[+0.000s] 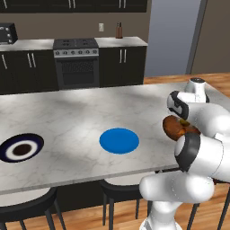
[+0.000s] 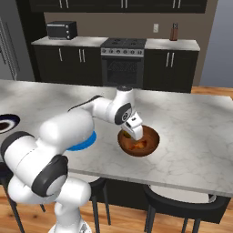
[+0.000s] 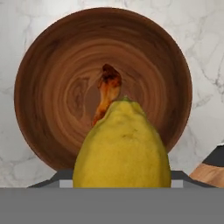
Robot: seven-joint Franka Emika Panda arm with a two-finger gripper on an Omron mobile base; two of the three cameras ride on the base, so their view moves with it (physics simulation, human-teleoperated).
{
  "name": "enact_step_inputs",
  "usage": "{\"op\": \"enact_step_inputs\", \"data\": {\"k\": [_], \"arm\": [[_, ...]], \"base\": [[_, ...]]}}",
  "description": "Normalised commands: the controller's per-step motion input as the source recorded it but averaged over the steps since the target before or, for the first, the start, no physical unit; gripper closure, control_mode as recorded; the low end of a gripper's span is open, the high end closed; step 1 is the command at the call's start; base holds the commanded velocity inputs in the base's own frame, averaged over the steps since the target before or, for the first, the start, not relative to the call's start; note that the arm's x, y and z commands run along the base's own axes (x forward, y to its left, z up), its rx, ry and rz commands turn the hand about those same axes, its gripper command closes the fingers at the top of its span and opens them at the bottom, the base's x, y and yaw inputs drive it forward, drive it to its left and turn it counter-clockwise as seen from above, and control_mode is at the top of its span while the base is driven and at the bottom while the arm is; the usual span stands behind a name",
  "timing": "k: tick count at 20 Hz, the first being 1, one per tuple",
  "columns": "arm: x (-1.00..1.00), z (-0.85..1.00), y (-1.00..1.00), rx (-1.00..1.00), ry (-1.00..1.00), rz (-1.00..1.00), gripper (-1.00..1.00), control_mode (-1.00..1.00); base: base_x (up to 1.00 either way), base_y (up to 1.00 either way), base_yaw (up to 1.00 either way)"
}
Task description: Pick the chicken drumstick and lemon from their plates and place them in the bowl. Then put the bowl in the fridge.
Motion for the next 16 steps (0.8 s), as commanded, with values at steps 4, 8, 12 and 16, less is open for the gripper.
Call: {"op": "enact_step_inputs", "data": {"k": [4,8,12,16], "arm": [[0.15,-0.2,0.0,0.0,0.0,-0.02,1.0,-1.0],[0.0,-0.31,0.0,0.0,0.0,-0.02,1.0,-1.0],[0.17,-0.27,0.0,0.0,0.0,-0.03,1.0,-1.0],[0.14,-0.17,0.0,0.0,0.0,-0.01,1.0,-1.0]], "base": [[0.0,0.0,0.0],[0.0,0.0,0.0],[0.0,0.0,0.0],[0.0,0.0,0.0]]}}
